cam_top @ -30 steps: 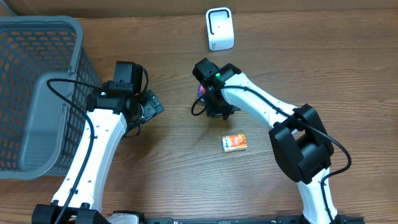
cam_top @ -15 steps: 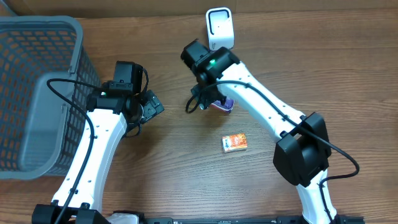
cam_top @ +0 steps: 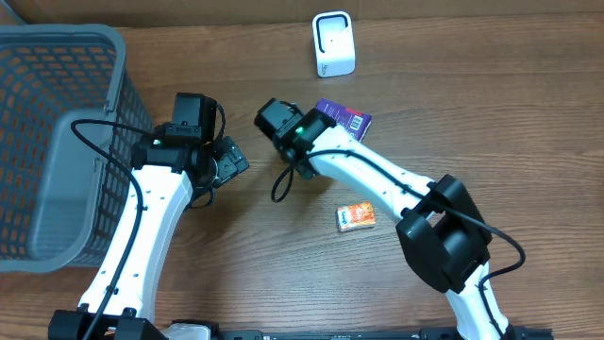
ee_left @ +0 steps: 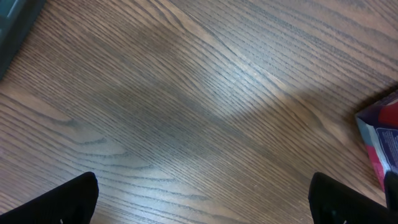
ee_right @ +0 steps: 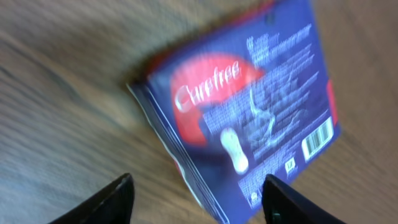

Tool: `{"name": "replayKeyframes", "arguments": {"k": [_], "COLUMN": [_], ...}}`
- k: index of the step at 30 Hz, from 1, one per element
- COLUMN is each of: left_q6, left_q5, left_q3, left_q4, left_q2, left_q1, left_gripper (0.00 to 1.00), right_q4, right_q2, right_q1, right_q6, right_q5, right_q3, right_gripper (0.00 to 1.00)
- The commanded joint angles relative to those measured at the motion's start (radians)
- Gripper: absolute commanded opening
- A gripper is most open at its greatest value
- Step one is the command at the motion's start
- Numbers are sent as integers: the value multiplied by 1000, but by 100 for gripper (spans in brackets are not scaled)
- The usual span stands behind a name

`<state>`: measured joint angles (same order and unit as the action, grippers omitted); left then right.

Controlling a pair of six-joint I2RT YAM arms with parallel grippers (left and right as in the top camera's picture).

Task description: Scan the item barcode

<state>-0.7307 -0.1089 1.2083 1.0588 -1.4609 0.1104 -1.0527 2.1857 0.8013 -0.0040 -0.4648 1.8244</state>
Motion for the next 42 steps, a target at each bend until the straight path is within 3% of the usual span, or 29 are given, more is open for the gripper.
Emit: {"name": "replayKeyframes", "arguments": {"k": [1,12,16,31,33,36,42], "left_q6": [-10,-10,-10,-10,-10,-10,-10], "left_q5": [2,2,2,2,2,2,2], "left_q3": [0,0,0,0,0,0,0], "left_q4": [0,0,-1,0,0,0,0], "left_q2": [-4,-4,-4,-4,-4,-4,-4], "left_q1": [1,1,1,1,1,1,1], "left_gripper": [100,100,100,100,100,100,100], "right_q4": [51,201,245,231,224,219,145], "right_q2": [-14,-12,-12,37,42,41,32], "right_q1": [18,-8,-27,-84,-84,-84,-87], "right_q6": [-11,-31,-31,-24,-4,37,95], "right_q5": [-85,-126,-117,-38,-39,-39,-38], "right_q3": [-37,-156,-178,-183,-182,-172,-53], "right_gripper": [61,60,55,49,39,15,4]}}
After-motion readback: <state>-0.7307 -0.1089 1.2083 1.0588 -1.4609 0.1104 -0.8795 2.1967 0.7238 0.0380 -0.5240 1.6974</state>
